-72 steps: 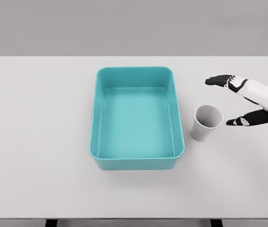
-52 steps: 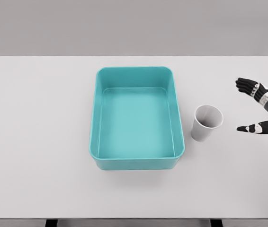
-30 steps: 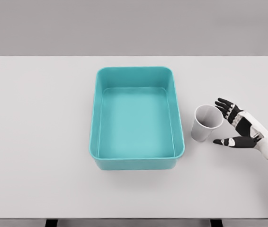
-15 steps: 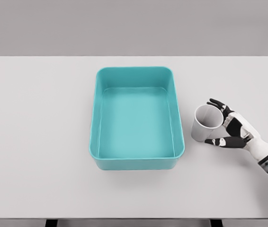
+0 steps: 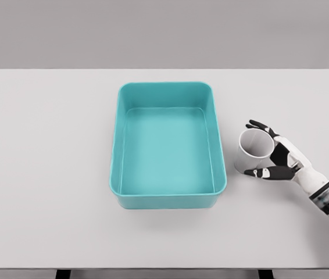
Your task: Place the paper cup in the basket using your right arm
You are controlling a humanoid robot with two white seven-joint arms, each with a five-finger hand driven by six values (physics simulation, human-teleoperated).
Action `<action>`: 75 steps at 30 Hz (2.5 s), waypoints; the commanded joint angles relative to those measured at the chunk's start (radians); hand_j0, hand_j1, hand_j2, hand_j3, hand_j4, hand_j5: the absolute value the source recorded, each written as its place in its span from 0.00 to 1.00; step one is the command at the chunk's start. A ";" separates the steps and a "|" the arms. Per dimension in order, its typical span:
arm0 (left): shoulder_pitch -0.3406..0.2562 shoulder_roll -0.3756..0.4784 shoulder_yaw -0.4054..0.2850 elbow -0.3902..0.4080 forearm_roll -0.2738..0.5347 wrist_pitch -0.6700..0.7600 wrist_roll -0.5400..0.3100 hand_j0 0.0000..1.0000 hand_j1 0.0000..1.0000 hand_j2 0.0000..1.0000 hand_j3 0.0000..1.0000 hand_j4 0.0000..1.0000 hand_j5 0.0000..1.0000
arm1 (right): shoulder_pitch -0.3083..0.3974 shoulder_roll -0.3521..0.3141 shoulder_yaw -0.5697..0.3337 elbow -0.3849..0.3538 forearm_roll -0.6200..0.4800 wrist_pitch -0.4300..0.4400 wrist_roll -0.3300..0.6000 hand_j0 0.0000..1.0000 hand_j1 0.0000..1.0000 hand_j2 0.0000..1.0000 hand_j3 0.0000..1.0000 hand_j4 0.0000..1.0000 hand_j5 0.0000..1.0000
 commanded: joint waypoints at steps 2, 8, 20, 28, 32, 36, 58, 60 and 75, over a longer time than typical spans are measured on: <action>0.000 0.000 0.000 0.000 0.000 0.000 0.000 1.00 1.00 1.00 1.00 1.00 1.00 | 0.000 -0.001 0.004 0.000 -0.003 0.001 0.000 1.00 1.00 1.00 1.00 1.00 1.00; 0.000 0.000 0.000 0.000 0.000 0.000 0.000 1.00 1.00 1.00 1.00 1.00 1.00 | 0.000 0.007 0.007 0.000 0.003 0.001 0.000 1.00 1.00 1.00 1.00 1.00 1.00; 0.000 0.000 0.000 0.000 0.000 0.000 0.000 1.00 1.00 1.00 1.00 1.00 1.00 | 0.000 0.007 0.004 -0.007 0.023 0.001 0.000 0.59 0.59 0.59 0.59 0.59 0.59; 0.000 0.000 0.000 0.000 0.000 0.000 0.000 1.00 1.00 1.00 1.00 1.00 1.00 | -0.044 0.002 -0.006 -0.014 0.024 -0.001 0.000 0.53 0.53 0.53 0.53 0.53 0.53; 0.000 0.000 0.000 0.000 0.000 0.001 0.000 1.00 1.00 1.00 1.00 1.00 1.00 | -0.058 0.001 -0.006 -0.024 0.024 -0.001 0.000 0.52 0.52 0.52 0.52 0.52 0.52; 0.000 0.000 0.000 0.000 0.000 0.000 0.000 1.00 1.00 1.00 1.00 1.00 1.00 | -0.078 -0.001 -0.006 -0.046 0.026 -0.004 0.000 0.50 0.50 0.50 0.50 0.50 0.50; 0.000 0.000 0.000 0.000 0.000 0.000 0.000 1.00 1.00 1.00 1.00 1.00 1.00 | -0.333 0.116 0.092 -0.081 0.257 -0.005 0.000 0.50 0.50 0.50 0.50 0.50 0.50; 0.000 0.000 0.000 0.000 0.000 0.000 0.000 1.00 1.00 1.00 1.00 1.00 1.00 | -0.356 0.122 0.116 -0.081 0.294 -0.008 0.000 0.50 0.50 0.50 0.50 0.50 0.50; 0.000 0.000 0.000 0.000 0.000 0.000 0.000 1.00 1.00 1.00 1.00 1.00 1.00 | -0.488 0.116 0.288 -0.107 0.560 -0.008 0.000 0.50 0.50 0.50 0.50 0.50 0.50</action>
